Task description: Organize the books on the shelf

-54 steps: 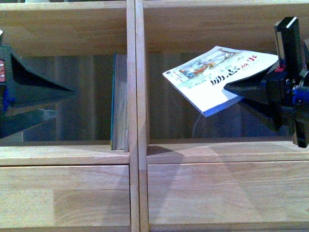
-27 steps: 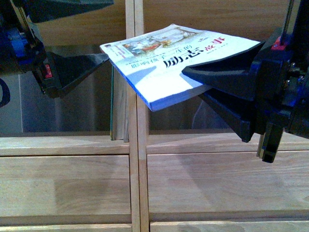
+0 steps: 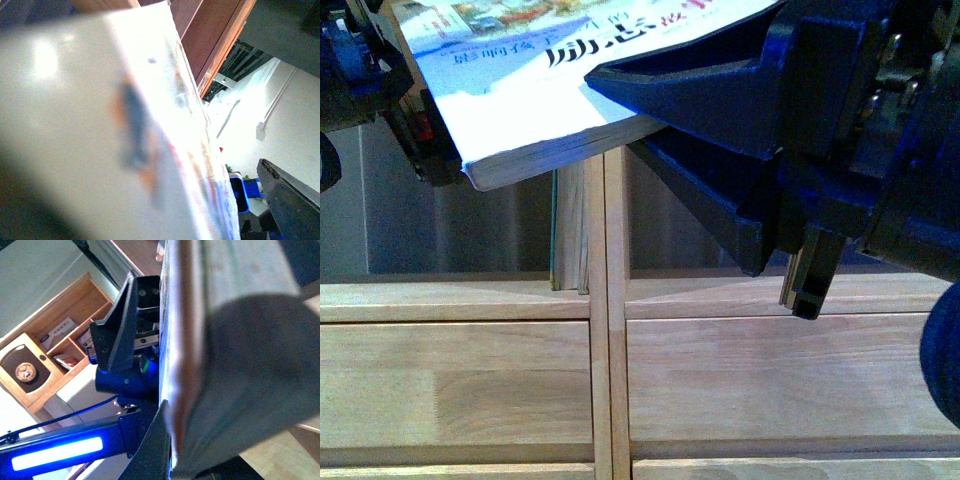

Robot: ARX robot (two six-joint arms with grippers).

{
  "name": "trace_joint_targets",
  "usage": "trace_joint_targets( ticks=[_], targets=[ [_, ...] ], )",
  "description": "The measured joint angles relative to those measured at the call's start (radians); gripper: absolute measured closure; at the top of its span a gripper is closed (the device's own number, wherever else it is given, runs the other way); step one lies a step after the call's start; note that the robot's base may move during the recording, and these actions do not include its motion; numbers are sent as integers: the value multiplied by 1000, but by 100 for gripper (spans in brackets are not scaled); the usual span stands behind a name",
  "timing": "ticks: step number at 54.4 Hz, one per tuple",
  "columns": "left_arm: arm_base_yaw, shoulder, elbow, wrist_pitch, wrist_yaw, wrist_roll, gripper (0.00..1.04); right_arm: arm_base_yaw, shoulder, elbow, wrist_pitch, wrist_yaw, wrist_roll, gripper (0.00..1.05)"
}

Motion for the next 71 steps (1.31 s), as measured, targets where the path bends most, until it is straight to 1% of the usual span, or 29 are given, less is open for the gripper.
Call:
trace_joint_targets(
  ticks=[8,10,11,15,23,24,30,36,40,47,50,54,59,63,65,71],
  targets=[
    [-8,13,8,29,-3,-46,7,9,0,4,-8,-6,-8,98],
    [-10,13,13,17,-10,-45,11,11,0,4,-8,-5,-8,98],
    [-11,13,16,5,-15,-44,14,12,0,4,-8,-5,-8,98],
    [-15,13,21,-11,-25,-44,21,14,0,5,-12,-3,-11,98],
    [-27,13,23,-10,-56,-43,37,15,-6,5,-26,-2,-14,98],
    [-30,13,23,-11,-63,-42,41,15,-7,5,-28,-2,-15,98],
    [-38,13,23,5,-76,-45,52,15,-13,5,-39,-5,-19,98],
    [-47,13,21,53,-92,-71,68,13,-19,7,-41,-5,-19,98],
    [-59,6,8,79,-98,-88,82,13,-20,13,-41,-6,-23,98],
    [-74,-3,-2,73,-112,-94,94,10,-21,18,-42,-10,-26,98],
    [-77,-7,-2,67,-119,-94,97,8,-21,18,-45,-10,-27,98],
    [-79,-10,-2,59,-126,-93,98,7,-22,18,-59,-6,-34,98],
    [-77,-11,-2,54,-130,-93,98,5,-26,19,-65,-10,-37,88],
    [-74,-11,-1,51,-140,-93,98,2,-26,19,-64,-14,-37,78],
    [-71,-11,1,44,-144,-93,98,1,-26,19,-64,-16,-37,74],
    [-43,-11,18,7,-180,-80,98,-17,-31,17,-65,-17,-37,60]
  ],
)
